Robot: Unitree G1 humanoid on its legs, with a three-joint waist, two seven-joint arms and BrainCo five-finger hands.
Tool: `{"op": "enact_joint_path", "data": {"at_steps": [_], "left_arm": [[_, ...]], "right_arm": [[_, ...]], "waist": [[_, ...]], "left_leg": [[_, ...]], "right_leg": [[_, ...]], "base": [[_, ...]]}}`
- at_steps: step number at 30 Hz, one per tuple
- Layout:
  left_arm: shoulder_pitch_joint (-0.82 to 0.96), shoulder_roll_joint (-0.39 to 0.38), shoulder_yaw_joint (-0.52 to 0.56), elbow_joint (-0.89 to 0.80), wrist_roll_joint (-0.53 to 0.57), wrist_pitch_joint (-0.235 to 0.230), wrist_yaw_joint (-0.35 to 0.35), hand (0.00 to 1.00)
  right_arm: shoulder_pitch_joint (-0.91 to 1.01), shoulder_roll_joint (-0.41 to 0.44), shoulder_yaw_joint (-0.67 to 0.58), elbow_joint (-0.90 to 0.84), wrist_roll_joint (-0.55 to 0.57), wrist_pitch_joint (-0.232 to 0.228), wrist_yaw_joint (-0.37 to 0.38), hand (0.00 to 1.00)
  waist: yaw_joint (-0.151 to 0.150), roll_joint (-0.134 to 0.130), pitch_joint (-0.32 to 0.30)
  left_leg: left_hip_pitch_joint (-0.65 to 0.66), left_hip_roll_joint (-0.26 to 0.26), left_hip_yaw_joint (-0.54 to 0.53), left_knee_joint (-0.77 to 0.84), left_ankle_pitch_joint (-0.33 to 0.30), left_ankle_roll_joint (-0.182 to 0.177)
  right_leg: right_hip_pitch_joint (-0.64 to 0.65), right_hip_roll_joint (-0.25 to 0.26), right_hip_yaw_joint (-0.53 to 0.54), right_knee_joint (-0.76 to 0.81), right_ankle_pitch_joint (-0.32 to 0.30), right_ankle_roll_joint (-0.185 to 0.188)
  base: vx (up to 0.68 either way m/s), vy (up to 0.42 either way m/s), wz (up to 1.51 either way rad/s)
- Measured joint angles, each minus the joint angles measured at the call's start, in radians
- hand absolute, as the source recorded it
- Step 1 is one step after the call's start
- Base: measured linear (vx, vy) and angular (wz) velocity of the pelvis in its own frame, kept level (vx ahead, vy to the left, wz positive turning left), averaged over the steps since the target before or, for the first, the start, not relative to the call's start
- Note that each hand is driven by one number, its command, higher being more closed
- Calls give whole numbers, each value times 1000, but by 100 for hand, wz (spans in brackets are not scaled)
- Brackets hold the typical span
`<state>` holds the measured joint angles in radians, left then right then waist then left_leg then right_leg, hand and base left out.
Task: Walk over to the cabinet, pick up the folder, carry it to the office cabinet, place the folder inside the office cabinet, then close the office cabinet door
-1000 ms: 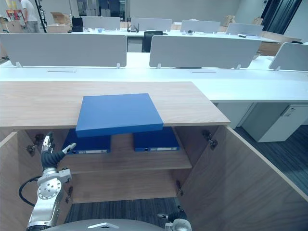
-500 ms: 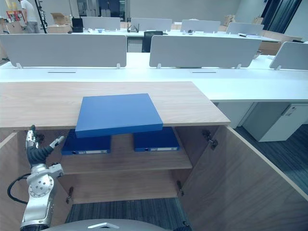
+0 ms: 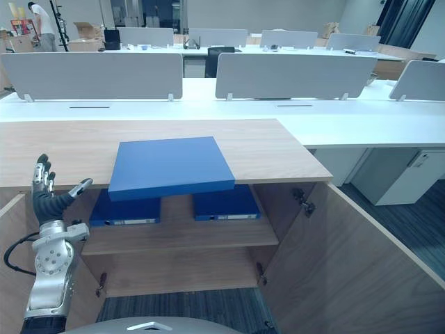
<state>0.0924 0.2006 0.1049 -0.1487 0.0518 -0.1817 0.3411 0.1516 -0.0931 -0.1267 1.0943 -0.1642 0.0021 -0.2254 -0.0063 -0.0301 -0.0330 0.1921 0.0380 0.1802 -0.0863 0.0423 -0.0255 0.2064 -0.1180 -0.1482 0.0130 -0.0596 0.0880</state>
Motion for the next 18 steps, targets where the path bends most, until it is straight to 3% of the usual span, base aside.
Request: {"op": "enact_joint_path", "data": {"at_steps": [2, 3, 4, 6, 8, 12, 18], "left_arm": [[-81, 164, 29, -66, -9, 15, -39, 0], [-91, 246, 44, -187, -32, -5, -45, 0], [-72, 264, 41, -325, -29, -48, -52, 0], [-12, 207, 1, -502, -22, -110, -72, 0], [27, 166, -56, -551, 1, -146, -94, 0], [28, 159, -84, -534, 5, -143, -108, 0], [18, 163, -220, -535, 59, -138, -150, 0]], "right_arm": [[-6, -1, 0, 5, 0, -4, 6, 0], [-6, 0, 5, 6, 0, -6, 7, 0], [-9, -3, 4, 15, 0, -6, 7, 0], [-14, -5, 0, 23, 0, -5, 7, 0], [-14, -5, 0, 28, 0, -5, 9, 0], [-20, -11, 4, 42, 0, -8, 30, 0], [-20, -17, 6, 41, 1, -9, 38, 0]], "waist": [[-4, -3, -4], [-5, -4, -8], [-2, -2, -9], [-1, 0, -9], [7, 0, -10], [11, 2, -8], [3, 3, -7]], "left_leg": [[-12, 5, 2, 0, 0, 0], [-20, 7, 8, 0, 0, 0], [-21, 6, 13, 0, 4, 5], [-14, 2, 16, 0, 2, 3], [-13, -2, 14, 0, 2, 3], [-3, 6, 15, 0, -2, -4], [-6, 7, 15, 0, -2, -4]], "right_leg": [[-7, 3, 2, 1, 0, -1], [-21, 4, 9, 10, -1, -2], [-29, 3, 18, 21, -1, 2], [-27, -2, 27, 27, 1, 5], [-27, -2, 28, 31, -1, 2], [-29, 2, 31, 47, -21, -7], [-38, 3, 52, 51, -27, 0]], "base": [[-32, -10, -7], [11, -9, -14], [43, 1, -15], [49, 27, -6], [9, 24, 3], [-54, -15, -1], [-33, 2, -3]]}}
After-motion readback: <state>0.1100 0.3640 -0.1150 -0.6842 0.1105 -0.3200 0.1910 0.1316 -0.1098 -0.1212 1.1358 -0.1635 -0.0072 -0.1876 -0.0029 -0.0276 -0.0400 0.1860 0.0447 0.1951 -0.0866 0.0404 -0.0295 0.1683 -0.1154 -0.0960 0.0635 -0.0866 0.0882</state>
